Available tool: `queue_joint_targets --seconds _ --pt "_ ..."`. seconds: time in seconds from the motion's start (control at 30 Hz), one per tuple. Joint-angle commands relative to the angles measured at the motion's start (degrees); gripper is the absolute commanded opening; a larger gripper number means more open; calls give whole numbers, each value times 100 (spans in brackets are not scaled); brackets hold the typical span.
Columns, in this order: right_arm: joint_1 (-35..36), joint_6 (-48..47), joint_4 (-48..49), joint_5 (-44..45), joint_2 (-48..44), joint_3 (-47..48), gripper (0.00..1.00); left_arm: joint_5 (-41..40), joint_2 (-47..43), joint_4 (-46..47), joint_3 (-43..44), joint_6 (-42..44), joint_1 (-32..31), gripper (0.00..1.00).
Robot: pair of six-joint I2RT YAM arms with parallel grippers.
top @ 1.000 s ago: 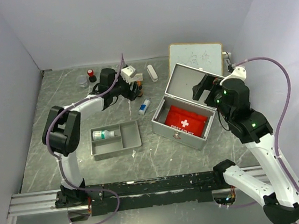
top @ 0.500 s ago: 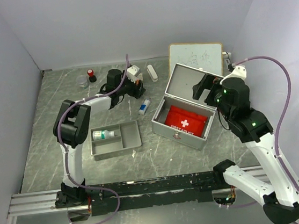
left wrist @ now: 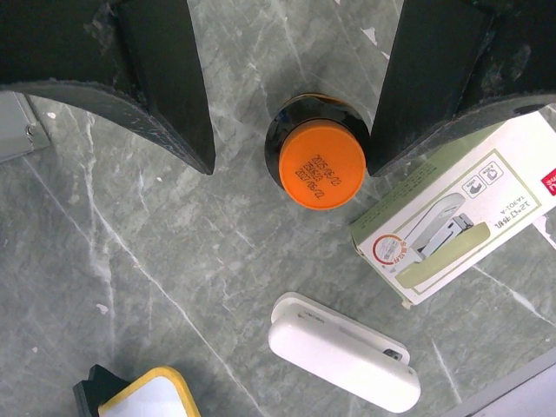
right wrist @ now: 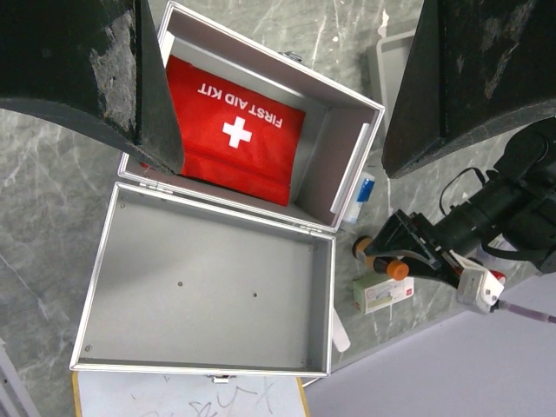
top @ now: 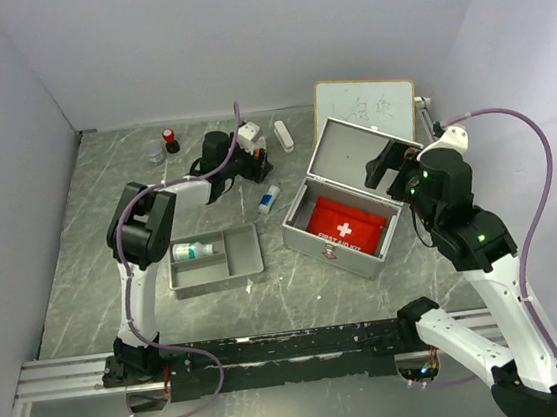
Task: Organize the medicine kit
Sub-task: Pick up the pill bottle at the center of the board.
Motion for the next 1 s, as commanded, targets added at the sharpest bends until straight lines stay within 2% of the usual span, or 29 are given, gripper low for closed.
queue_joint_targets --seconds 0.0,0.73,0.97 --pt "-3 18 -152 135 -46 213 100 -66 199 438 -5 -186 -46 82" --pt "-3 251 -465 256 -103 283 100 -611 623 1317 -58 -691 -112 79" --pt "-1 246 -499 264 -44 340 100 -753 673 1426 -99 -740 -173 70"
